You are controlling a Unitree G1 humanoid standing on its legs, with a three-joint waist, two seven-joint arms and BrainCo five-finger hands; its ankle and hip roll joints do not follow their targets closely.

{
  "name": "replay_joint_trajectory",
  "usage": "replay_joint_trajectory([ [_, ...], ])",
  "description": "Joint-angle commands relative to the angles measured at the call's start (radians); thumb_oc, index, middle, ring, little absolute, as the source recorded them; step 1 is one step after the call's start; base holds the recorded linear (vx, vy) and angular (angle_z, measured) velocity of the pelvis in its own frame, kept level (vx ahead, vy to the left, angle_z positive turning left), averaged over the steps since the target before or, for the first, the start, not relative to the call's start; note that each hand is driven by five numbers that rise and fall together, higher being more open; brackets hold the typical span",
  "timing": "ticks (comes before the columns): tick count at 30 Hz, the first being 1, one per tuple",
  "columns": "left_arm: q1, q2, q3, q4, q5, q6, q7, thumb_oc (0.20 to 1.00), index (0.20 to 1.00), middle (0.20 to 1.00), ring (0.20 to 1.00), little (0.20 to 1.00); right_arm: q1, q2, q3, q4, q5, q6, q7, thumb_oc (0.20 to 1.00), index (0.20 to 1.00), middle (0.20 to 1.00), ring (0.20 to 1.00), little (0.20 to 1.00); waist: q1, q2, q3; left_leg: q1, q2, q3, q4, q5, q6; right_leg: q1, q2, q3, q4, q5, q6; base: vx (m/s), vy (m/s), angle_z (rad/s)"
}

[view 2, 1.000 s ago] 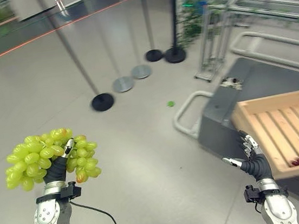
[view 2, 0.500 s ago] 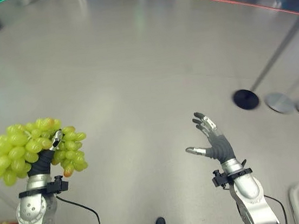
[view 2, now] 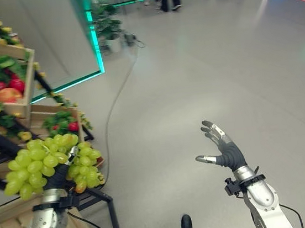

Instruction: Pick up the fruits from the basket on one side to the basket on the other side

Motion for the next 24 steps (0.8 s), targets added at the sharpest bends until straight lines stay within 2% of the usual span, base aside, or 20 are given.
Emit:
replay_joint_trajectory([
  [1, -0.057, 0.043, 0.020, -0.073, -0.040, -0.057, 0.013, 0.200, 0.200, 0.200, 0.200, 0.200, -0.044, -0.022, -0.058, -0.070, 0.033, -0.055, -0.057, 1.000, 1.000, 1.000, 1.000, 1.000, -0.038, 0.028, 0.032, -0.054, 0.121, 0.160, -0.303, 0.288, -0.068, 0.149, -0.024, -0.135, 0.035, -0.266, 0.144, -0.26, -0.121, 1.68],
  [2, -0.062, 0.039, 0.014, -0.066, -0.041, -0.053, 0.015, 0.200, 0.200, 0.200, 0.200, 0.200, -0.050, -0.023, -0.060, -0.061, 0.026, -0.056, -0.073, 1.000, 1.000, 1.000, 1.000, 1.000, -0.047, 0.030, 0.037, -0.076, 0.153, 0.271, -0.325, 0.286, -0.066, 0.153, -0.035, -0.166, 0.029, -0.262, 0.152, -0.15, -0.038, 1.69],
  [3, -0.063, 0.038, 0.014, -0.066, -0.041, -0.053, 0.015, 0.200, 0.200, 0.200, 0.200, 0.200, -0.052, -0.023, -0.060, -0.060, 0.026, -0.056, -0.074, 1.000, 1.000, 1.000, 1.000, 1.000, -0.046, 0.032, 0.036, -0.080, 0.154, 0.272, -0.326, 0.290, -0.065, 0.149, -0.034, -0.166, 0.027, -0.257, 0.152, -0.11, -0.030, 1.91],
  [4, -0.071, 0.037, 0.005, -0.061, -0.041, -0.050, 0.014, 0.200, 0.200, 0.200, 0.200, 0.200, -0.055, -0.023, -0.059, -0.057, 0.016, -0.056, -0.087, 1.000, 1.000, 1.000, 1.000, 1.000, -0.051, 0.034, 0.041, -0.089, 0.177, 0.355, -0.336, 0.289, -0.065, 0.158, -0.046, -0.194, 0.022, -0.259, 0.154, -0.13, -0.013, 1.07],
  [5, -0.084, 0.032, -0.002, -0.053, -0.031, -0.049, 0.023, 0.200, 0.200, 0.200, 0.200, 0.200, -0.059, -0.021, -0.061, -0.055, 0.003, -0.059, -0.103, 1.000, 1.000, 1.000, 1.000, 1.000, -0.067, 0.038, 0.042, -0.119, 0.213, 0.488, -0.334, 0.297, -0.063, 0.158, -0.062, -0.242, 0.025, -0.257, 0.157, -0.19, 0.006, 0.86],
  [6, -0.089, 0.036, -0.014, -0.041, -0.037, -0.043, 0.016, 0.200, 0.200, 0.200, 0.200, 0.200, -0.058, -0.012, -0.054, -0.045, -0.011, -0.057, -0.117, 1.000, 1.000, 1.000, 1.000, 1.000, -0.084, 0.038, 0.040, -0.095, 0.280, 0.624, -0.326, 0.297, -0.065, 0.163, -0.092, -0.298, 0.036, -0.258, 0.158, -0.17, 0.014, 0.87],
  [7, -0.084, 0.039, -0.014, -0.041, -0.032, -0.043, 0.013, 0.200, 0.200, 0.200, 0.200, 0.200, -0.050, -0.010, -0.050, -0.043, -0.015, -0.053, -0.114, 1.000, 1.000, 1.000, 1.000, 1.000, -0.080, 0.040, 0.039, -0.080, 0.291, 0.618, -0.321, 0.304, -0.070, 0.171, -0.096, -0.311, 0.033, -0.260, 0.152, -0.12, 0.025, 1.25],
  [8, -0.072, 0.044, -0.008, -0.045, -0.026, -0.046, 0.011, 0.200, 0.200, 0.200, 0.200, 0.200, -0.044, -0.012, -0.045, -0.040, -0.016, -0.046, -0.101, 1.000, 1.000, 1.000, 1.000, 1.000, -0.069, 0.036, 0.039, -0.064, 0.296, 0.580, -0.299, 0.300, -0.074, 0.178, -0.102, -0.321, 0.033, -0.259, 0.145, -0.09, -0.005, 1.08],
  [9, -0.064, 0.047, -0.005, -0.049, -0.026, -0.045, 0.009, 0.200, 0.200, 0.200, 0.200, 0.200, -0.040, -0.014, -0.039, -0.030, -0.015, -0.041, -0.092, 1.000, 1.000, 1.000, 1.000, 1.000, -0.061, 0.030, 0.037, -0.051, 0.300, 0.554, -0.273, 0.280, -0.073, 0.184, -0.108, -0.331, 0.037, -0.261, 0.139, -0.07, 0.002, 0.77],
  [10, -0.064, 0.047, -0.005, -0.050, -0.026, -0.044, 0.009, 0.200, 0.200, 0.200, 0.200, 0.200, -0.041, -0.014, -0.039, -0.029, -0.015, -0.042, -0.091, 1.000, 1.000, 1.000, 1.000, 1.000, -0.063, 0.031, 0.037, -0.055, 0.299, 0.552, -0.271, 0.282, -0.072, 0.182, -0.108, -0.334, 0.037, -0.258, 0.139, -0.08, 0.009, 0.31],
  [11, -0.052, 0.046, 0.002, -0.047, -0.029, -0.038, 0.003, 0.200, 0.200, 0.200, 0.200, 0.200, -0.033, -0.013, -0.032, -0.016, -0.016, -0.037, -0.085, 1.000, 1.000, 1.000, 1.000, 1.000, -0.052, 0.020, 0.034, -0.021, 0.315, 0.519, -0.247, 0.247, -0.074, 0.184, -0.115, -0.345, 0.043, -0.267, 0.132, -0.06, 0.047, 0.51],
  [12, -0.049, 0.045, 0.006, -0.050, -0.035, -0.035, 0.002, 0.200, 0.200, 0.200, 0.200, 0.200, -0.033, -0.013, -0.032, -0.012, -0.016, -0.037, -0.084, 1.000, 1.000, 1.000, 1.000, 1.000, -0.048, 0.018, 0.030, 0.002, 0.333, 0.513, -0.251, 0.235, -0.078, 0.184, -0.121, -0.361, 0.043, -0.265, 0.134, -0.06, 0.082, 0.58],
  [14, -0.048, 0.040, 0.003, -0.049, -0.042, -0.035, 0.006, 0.200, 0.200, 0.200, 0.200, 0.200, -0.027, -0.009, -0.033, -0.007, -0.002, -0.038, -0.082, 1.000, 1.000, 1.000, 1.000, 1.000, -0.054, 0.024, 0.023, 0.038, 0.374, 0.532, -0.287, 0.243, -0.089, 0.187, -0.132, -0.391, 0.041, -0.258, 0.142, -0.02, 0.168, 0.63],
  [16, -0.056, 0.039, -0.005, -0.043, -0.045, -0.031, 0.006, 0.200, 0.200, 0.200, 0.200, 0.200, -0.024, -0.015, -0.039, -0.002, -0.016, -0.037, -0.093, 1.000, 1.000, 1.000, 1.000, 1.000, -0.061, 0.034, 0.018, 0.048, 0.416, 0.578, -0.330, 0.273, -0.104, 0.199, -0.148, -0.429, 0.041, -0.245, 0.151, 0.01, 0.186, 0.40],
  [18, -0.058, 0.039, -0.010, -0.040, -0.046, -0.031, 0.007, 0.200, 0.200, 0.200, 0.200, 0.200, -0.022, -0.016, -0.042, 0.001, -0.020, -0.038, -0.101, 1.000, 1.000, 1.000, 1.000, 1.000, -0.063, 0.037, 0.015, 0.044, 0.428, 0.604, -0.344, 0.289, -0.111, 0.206, -0.153, -0.444, 0.037, -0.239, 0.156, 0.06, 0.149, 0.37],
  [19, -0.063, 0.042, -0.013, -0.038, -0.049, -0.029, 0.007, 0.200, 0.200, 0.200, 0.200, 0.200, -0.023, -0.017, -0.044, 0.006, -0.022, -0.038, -0.108, 1.000, 1.000, 1.000, 1.000, 1.000, -0.067, 0.039, 0.009, 0.052, 0.432, 0.617, -0.355, 0.279, -0.123, 0.220, -0.156, -0.444, 0.032, -0.250, 0.166, 0.14, 0.275, 0.25],
  [21, -0.069, 0.054, -0.021, -0.043, -0.055, -0.025, 0.001, 0.200, 0.200, 0.200, 0.200, 0.200, -0.026, -0.011, -0.048, 0.015, -0.029, -0.033, -0.119, 1.000, 1.000, 1.000, 1.000, 1.000, -0.065, 0.037, 0.005, 0.052, 0.427, 0.647, -0.350, 0.268, -0.122, 0.233, -0.177, -0.469, 0.039, -0.241, 0.178, 0.14, 0.300, 0.33],
  [24, -0.064, 0.069, -0.020, -0.048, -0.051, -0.019, -0.011, 0.200, 0.200, 0.200, 0.200, 0.200, -0.025, 0.000, -0.051, 0.031, -0.050, -0.019, -0.110, 1.000, 1.000, 1.000, 1.000, 1.000, -0.053, 0.021, 0.003, 0.043, 0.375, 0.642, -0.282, 0.193, -0.093, 0.249, -0.228, -0.474, 0.071, -0.235, 0.202, 0.11, 0.362, 0.22],
])
